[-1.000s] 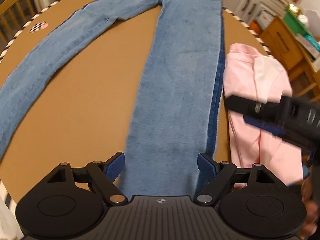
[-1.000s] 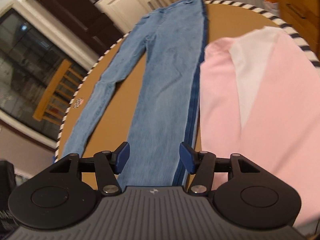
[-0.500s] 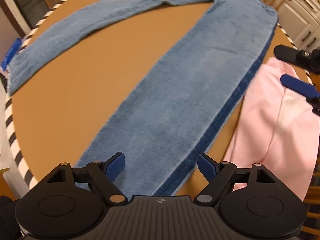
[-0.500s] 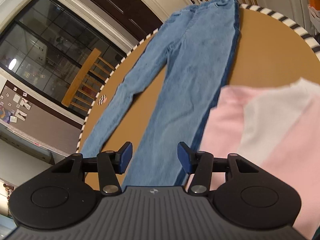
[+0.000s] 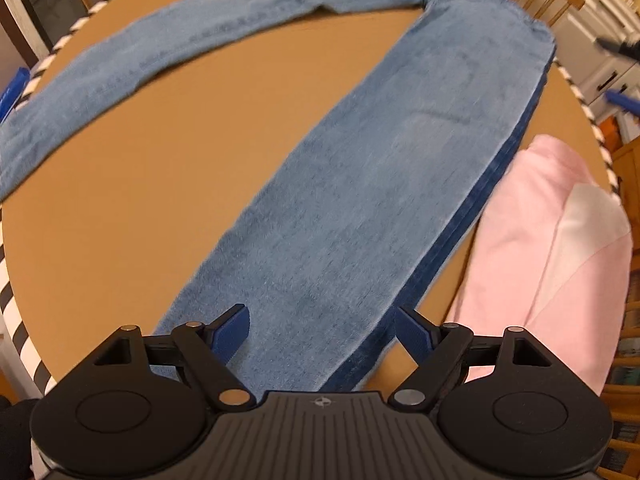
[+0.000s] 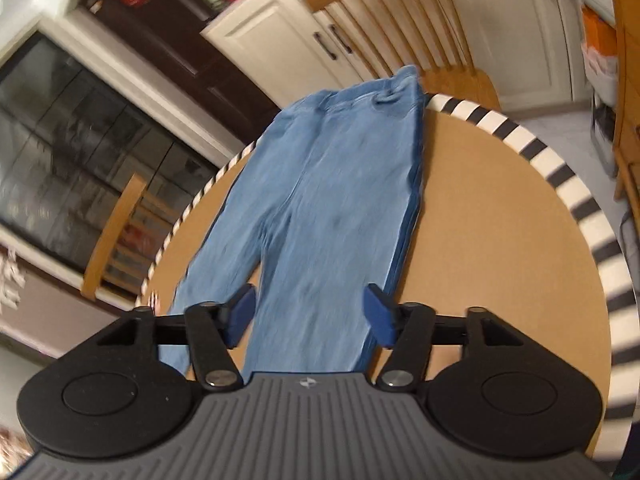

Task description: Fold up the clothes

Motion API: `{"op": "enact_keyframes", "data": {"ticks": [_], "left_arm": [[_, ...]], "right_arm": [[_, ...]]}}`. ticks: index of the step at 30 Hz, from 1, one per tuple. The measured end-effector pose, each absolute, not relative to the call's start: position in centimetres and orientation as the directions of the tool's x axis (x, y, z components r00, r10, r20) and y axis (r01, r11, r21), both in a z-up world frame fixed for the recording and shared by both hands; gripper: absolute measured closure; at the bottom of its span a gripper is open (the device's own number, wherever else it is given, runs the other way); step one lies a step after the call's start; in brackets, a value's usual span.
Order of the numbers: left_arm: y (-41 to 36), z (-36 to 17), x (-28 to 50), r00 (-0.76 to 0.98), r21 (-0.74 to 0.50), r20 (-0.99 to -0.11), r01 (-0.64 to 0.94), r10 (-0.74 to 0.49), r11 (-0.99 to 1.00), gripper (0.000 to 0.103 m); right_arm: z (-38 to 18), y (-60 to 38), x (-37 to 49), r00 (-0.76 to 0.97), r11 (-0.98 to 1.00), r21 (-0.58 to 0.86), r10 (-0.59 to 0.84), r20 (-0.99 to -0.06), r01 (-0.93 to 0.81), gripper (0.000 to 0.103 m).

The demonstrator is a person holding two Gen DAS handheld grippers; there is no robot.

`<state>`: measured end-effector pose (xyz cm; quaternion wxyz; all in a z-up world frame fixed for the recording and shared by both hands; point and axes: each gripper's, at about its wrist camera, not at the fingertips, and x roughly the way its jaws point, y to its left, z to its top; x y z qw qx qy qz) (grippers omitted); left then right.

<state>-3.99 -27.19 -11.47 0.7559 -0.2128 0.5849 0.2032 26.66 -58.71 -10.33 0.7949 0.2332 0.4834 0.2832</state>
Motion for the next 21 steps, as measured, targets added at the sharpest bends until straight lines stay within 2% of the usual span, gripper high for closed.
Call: {"op": "enact_keyframes", "data": {"ticks": [6,9,13,21], "left_arm": [[-26.6,-12.6,-2.6,0.174,-0.049,-0.982,-0.63,0.079,0.775,0.021],[-27.0,-12.9,-1.8,0.146,-0.034,-0.986,-0.653,0.081,0.757,0.021],[-27.6,-12.7,-1.0,0.133,-0.036,-0.989,-0.668,0.071,0.743,0.021],[-28.5,-11.8,-1.0,0.124,-0.022,-0.989,-0.681,0.086,0.732,0.021]], "right_arm": [[-15.4,-60.4,38.1,0.412,0.71,0.703,0.655,-0.633,-0.048,0.039],[-18.0,-60.0,41.6,0.402,0.713,0.701,0.646,-0.649,-0.016,0.039],[-20.4,-58.2,44.2,0.38,0.782,0.622,0.586,-0.716,-0.035,0.039],[-20.8,-54.1,45.5,0.368,0.833,0.525,0.55,-0.75,-0.175,0.042]]}}
